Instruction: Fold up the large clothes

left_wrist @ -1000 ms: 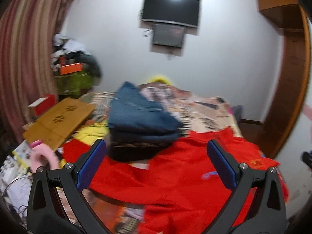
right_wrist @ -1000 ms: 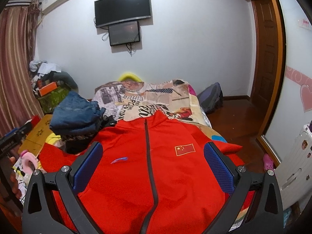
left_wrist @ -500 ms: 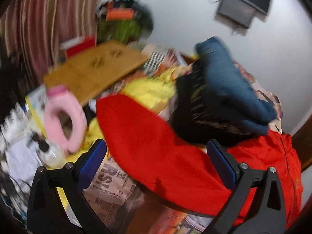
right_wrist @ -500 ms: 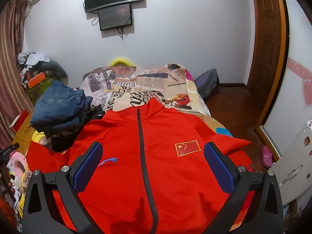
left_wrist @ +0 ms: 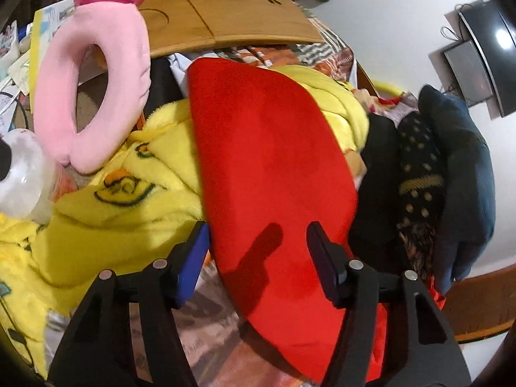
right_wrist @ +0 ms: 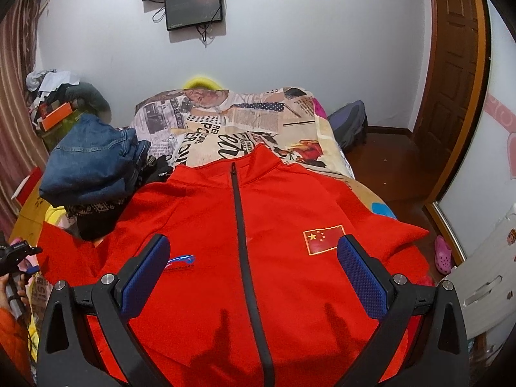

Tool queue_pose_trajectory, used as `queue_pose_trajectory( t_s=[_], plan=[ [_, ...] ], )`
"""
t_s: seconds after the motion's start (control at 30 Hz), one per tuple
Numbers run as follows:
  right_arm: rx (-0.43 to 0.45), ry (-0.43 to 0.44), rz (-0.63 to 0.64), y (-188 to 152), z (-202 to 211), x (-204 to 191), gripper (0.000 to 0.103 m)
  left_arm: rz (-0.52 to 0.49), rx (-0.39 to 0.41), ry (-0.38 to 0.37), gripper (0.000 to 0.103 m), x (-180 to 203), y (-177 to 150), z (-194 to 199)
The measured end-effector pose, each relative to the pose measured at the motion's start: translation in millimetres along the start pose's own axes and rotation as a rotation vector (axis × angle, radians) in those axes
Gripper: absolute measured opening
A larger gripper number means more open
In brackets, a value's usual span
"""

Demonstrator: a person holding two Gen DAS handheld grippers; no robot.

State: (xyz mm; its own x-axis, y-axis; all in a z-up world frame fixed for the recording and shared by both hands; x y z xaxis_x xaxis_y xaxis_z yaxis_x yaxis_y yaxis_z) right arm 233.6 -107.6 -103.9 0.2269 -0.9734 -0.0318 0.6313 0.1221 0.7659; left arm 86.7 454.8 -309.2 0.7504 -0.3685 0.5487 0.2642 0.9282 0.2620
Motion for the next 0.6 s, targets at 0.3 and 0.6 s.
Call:
queue_pose_trajectory(
  t_s=[0.3,0.6],
  plan=[
    [-0.021,0.018,0.023,-1.1,-6.9,-10.5,0.103,-0.110,0.070,0.160,0.014,14.9,5.0,-3.4],
    [-0.027,0.028,0.032,-3.8,-3.9,-11.6,0.103,-0.415,0.351,0.079,0.007,115.8,-20.2,86.2]
  ],
)
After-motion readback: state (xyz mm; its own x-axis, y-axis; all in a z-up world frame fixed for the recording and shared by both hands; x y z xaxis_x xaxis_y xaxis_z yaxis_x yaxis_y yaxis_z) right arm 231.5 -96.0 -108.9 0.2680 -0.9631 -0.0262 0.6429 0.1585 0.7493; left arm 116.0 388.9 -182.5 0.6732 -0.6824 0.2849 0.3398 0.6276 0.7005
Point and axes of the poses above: each gripper's, at about its wrist camera, not at the fingertips, and z roughly against the way its jaws point, x to its right, y to its top, the point moved 2 cm from there along -z, roughly the way its jaws point
